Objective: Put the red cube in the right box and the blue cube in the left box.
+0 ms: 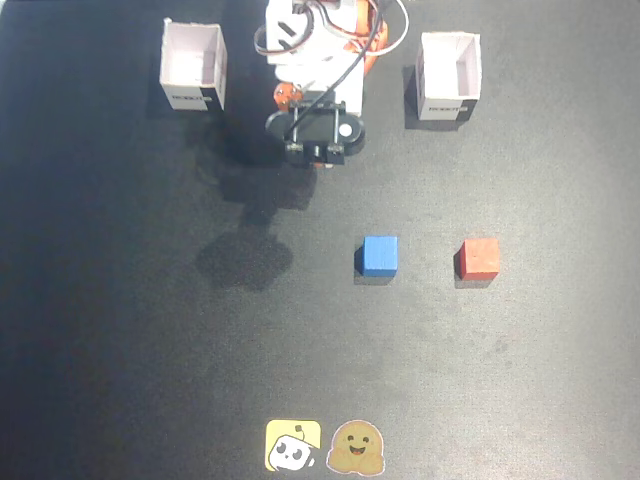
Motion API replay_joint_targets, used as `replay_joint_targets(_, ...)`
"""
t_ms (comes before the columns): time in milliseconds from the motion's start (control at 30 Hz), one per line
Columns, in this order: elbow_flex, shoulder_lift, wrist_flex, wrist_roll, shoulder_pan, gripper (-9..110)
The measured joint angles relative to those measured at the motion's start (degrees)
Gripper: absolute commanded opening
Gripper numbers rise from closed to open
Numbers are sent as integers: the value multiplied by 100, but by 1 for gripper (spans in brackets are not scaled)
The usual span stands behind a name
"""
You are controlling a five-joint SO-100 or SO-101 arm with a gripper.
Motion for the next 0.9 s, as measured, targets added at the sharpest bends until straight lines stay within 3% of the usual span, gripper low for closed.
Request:
replay_joint_targets(367, 0, 0, -70, -88, -9, 0)
replay_joint_targets(733, -158, -26, -62, 457, -378, 1)
replay_joint_targets(900, -694, -984, -431, 580, -475, 2)
